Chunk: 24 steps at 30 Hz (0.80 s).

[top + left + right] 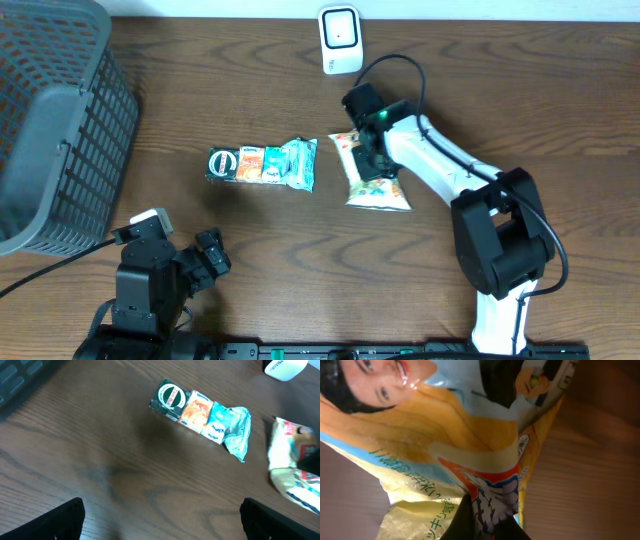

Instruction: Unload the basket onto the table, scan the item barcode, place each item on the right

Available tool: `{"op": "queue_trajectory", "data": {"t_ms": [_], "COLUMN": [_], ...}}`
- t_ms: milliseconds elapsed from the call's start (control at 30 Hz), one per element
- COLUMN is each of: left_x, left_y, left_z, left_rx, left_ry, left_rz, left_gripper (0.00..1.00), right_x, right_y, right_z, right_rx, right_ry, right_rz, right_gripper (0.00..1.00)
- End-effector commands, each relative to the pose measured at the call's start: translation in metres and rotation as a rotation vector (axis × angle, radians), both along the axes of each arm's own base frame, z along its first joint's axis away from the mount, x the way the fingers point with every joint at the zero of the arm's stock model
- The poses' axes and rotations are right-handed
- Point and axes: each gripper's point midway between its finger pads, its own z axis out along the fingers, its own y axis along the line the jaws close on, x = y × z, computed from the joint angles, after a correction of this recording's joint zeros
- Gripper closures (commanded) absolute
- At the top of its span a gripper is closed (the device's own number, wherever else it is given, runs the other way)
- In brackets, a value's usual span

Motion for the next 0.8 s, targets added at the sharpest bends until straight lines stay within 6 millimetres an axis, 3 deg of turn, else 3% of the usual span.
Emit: {"op": "queue_trajectory", "data": {"t_ms": [0, 67, 100, 233, 300, 467, 767], "left_x": [0.0, 0.0, 0.0, 0.0, 0.0, 0.0, 0.0], "left_y": [0.001, 0.001, 0.001, 0.001, 0.001, 0.001, 0.001], "left_z": [0.002, 0.002, 0.002, 0.002, 0.002, 0.002, 0.002], "left_rx": [0.002, 0.002, 0.002, 0.002, 0.002, 0.002, 0.002], "left_ry": [-0.007, -0.007, -0.007, -0.007, -0.007, -0.007, -0.007], "left_rz": [0.003, 0.003, 0.003, 0.003, 0.003, 0.002, 0.003], "left_gripper": [0.02, 0.02, 0.02, 0.02, 0.02, 0.02, 0.02], "right_x": [0.02, 0.022, 0.022, 0.016, 0.011, 0.007, -0.002], "right_y": [-0.022, -0.02, -0.02, -0.012, -0.009, -0.004, -0.004], "right_z": [0.027, 0.038, 0.04, 0.04, 0.038, 0.035, 0.016], "right_rx": [-0.074, -0.068, -0.064, -0.023, -0.002, 0.032, 0.039], "right_ry": [-0.087, -0.103, -0.106, -0.076, -0.054, -0.031, -0.001], "right_rz": [-0.028, -0.012, -0.012, -0.001, 0.003, -0.015, -0.026], "right_gripper": [0.99, 0.99, 0.94, 0.36, 0.18, 0.07, 0.06]}}
